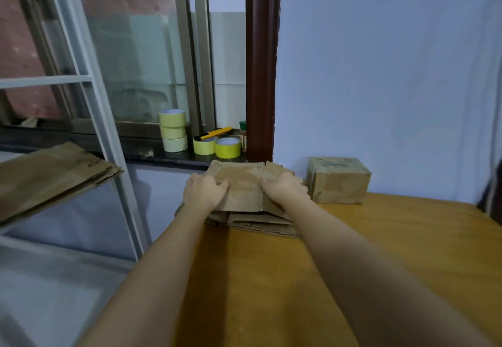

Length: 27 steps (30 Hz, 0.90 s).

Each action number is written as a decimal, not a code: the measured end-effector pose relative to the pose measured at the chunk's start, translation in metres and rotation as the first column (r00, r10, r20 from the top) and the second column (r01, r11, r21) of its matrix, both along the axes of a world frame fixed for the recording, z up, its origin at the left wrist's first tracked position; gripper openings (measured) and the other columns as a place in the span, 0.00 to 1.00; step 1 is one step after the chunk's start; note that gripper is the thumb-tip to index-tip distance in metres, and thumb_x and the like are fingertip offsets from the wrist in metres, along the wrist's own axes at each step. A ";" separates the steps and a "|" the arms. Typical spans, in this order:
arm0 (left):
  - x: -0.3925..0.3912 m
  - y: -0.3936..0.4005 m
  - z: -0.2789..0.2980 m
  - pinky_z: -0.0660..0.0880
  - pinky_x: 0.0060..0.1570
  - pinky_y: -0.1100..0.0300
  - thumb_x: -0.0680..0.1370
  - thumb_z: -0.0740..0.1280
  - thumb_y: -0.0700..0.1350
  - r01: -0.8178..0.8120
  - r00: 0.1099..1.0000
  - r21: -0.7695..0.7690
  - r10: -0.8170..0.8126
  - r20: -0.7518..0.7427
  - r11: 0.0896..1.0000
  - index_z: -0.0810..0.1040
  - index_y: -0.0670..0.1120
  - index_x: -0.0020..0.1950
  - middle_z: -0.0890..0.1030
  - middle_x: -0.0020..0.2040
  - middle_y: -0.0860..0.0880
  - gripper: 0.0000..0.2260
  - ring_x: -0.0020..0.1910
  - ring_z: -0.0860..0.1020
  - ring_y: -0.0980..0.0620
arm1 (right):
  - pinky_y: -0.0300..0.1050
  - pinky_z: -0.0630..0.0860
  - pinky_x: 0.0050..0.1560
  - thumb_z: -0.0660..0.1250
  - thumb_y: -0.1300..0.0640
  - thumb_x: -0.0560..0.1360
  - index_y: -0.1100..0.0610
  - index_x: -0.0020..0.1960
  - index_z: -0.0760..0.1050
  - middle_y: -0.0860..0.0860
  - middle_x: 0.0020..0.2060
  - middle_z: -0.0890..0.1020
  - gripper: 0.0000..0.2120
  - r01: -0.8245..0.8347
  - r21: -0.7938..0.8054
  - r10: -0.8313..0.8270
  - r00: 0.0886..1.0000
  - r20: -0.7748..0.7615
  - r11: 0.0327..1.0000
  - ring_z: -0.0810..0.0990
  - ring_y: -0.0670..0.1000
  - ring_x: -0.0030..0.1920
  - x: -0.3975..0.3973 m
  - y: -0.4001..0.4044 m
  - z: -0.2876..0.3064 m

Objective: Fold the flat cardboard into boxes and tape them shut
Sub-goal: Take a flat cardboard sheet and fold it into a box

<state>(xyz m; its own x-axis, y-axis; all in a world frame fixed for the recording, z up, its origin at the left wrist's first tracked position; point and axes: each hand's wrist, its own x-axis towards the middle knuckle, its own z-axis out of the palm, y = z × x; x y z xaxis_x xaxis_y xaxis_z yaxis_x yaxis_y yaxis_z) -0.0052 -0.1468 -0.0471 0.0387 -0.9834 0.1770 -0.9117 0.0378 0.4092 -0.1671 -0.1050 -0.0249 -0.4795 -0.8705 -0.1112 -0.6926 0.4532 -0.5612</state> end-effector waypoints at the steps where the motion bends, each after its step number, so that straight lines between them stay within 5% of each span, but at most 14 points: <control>1: 0.002 0.008 0.006 0.68 0.58 0.50 0.81 0.56 0.58 -0.004 1.000 0.003 0.004 -0.012 1.000 0.73 0.39 0.63 0.68 0.65 0.37 0.24 0.64 0.67 0.39 | 0.56 0.69 0.65 0.60 0.35 0.75 0.60 0.71 0.63 0.60 0.67 0.65 0.35 -0.002 -0.010 0.003 1.000 0.009 1.000 0.68 0.63 0.65 0.001 0.007 0.006; 6: 0.009 0.057 0.030 0.72 0.51 0.53 0.77 0.62 0.57 0.022 0.984 0.053 -0.012 -0.176 0.998 0.70 0.44 0.64 0.70 0.64 0.41 0.22 0.57 0.74 0.42 | 0.51 0.68 0.59 0.61 0.35 0.74 0.60 0.68 0.66 0.61 0.67 0.65 0.34 -0.019 0.003 0.019 1.000 -0.019 1.000 0.66 0.62 0.65 0.003 0.065 0.031; 10: 0.014 0.113 0.043 0.74 0.55 0.50 0.75 0.66 0.58 0.051 0.972 0.110 -0.024 -0.234 0.993 0.71 0.46 0.65 0.75 0.58 0.44 0.24 0.56 0.75 0.42 | 0.50 0.68 0.56 0.63 0.38 0.75 0.60 0.66 0.67 0.60 0.66 0.66 0.31 0.008 0.036 -0.007 1.000 -0.028 0.999 0.65 0.61 0.65 0.003 0.132 0.042; 13: 0.008 0.165 0.042 0.73 0.47 0.55 0.76 0.66 0.54 0.126 0.960 0.157 -0.081 -0.267 0.980 0.75 0.43 0.51 0.77 0.46 0.44 0.14 0.50 0.76 0.43 | 0.52 0.68 0.58 0.65 0.40 0.73 0.59 0.60 0.70 0.60 0.64 0.70 0.26 0.042 0.080 -0.038 0.998 -0.050 0.996 0.65 0.62 0.65 -0.004 0.182 0.041; 16: 0.001 0.210 0.035 0.73 0.47 0.53 0.75 0.66 0.56 0.163 0.949 0.205 -0.097 -0.299 0.965 0.71 0.45 0.46 0.77 0.57 0.40 0.14 0.53 0.77 0.41 | 0.54 0.68 0.59 0.66 0.41 0.71 0.60 0.55 0.69 0.63 0.66 0.71 0.24 0.064 0.131 -0.058 0.997 -0.046 0.989 0.68 0.64 0.64 -0.012 0.225 0.034; 19: -0.004 0.246 0.026 0.75 0.49 0.52 0.74 0.67 0.57 0.183 0.947 0.215 -0.114 -0.299 0.959 0.72 0.46 0.50 0.73 0.62 0.41 0.16 0.53 0.76 0.42 | 0.48 0.68 0.44 0.65 0.41 0.70 0.60 0.57 0.71 0.64 0.64 0.72 0.26 0.085 0.139 -0.081 0.996 -0.029 0.987 0.73 0.62 0.56 -0.017 0.270 0.025; 22: -0.009 0.277 0.015 0.76 0.55 0.49 0.74 0.68 0.55 0.209 0.939 0.216 -0.133 -0.318 0.954 0.72 0.47 0.50 0.73 0.63 0.41 0.13 0.57 0.75 0.42 | 0.48 0.61 0.46 0.63 0.41 0.69 0.60 0.58 0.71 0.63 0.60 0.74 0.26 0.100 0.146 -0.096 0.995 -0.032 0.984 0.73 0.60 0.52 -0.021 0.308 0.013; 27: -0.014 0.314 -0.004 0.72 0.61 0.47 0.75 0.68 0.54 0.226 0.920 0.252 -0.121 -0.372 0.941 0.75 0.43 0.60 0.73 0.65 0.40 0.19 0.63 0.71 0.41 | 0.49 0.66 0.52 0.63 0.36 0.70 0.60 0.67 0.67 0.61 0.64 0.73 0.35 0.096 0.137 -0.084 0.992 -0.091 0.986 0.69 0.63 0.66 -0.028 0.353 -0.002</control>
<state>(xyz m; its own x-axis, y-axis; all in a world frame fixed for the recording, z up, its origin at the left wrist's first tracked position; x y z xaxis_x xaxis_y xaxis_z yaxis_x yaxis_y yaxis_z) -0.0188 0.1675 -0.0512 -0.1301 -0.9860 -0.1040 -0.6998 0.0170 0.7142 -0.1950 0.2482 -0.0269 -0.5682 -0.8017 -0.1856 -0.6873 0.5864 -0.4286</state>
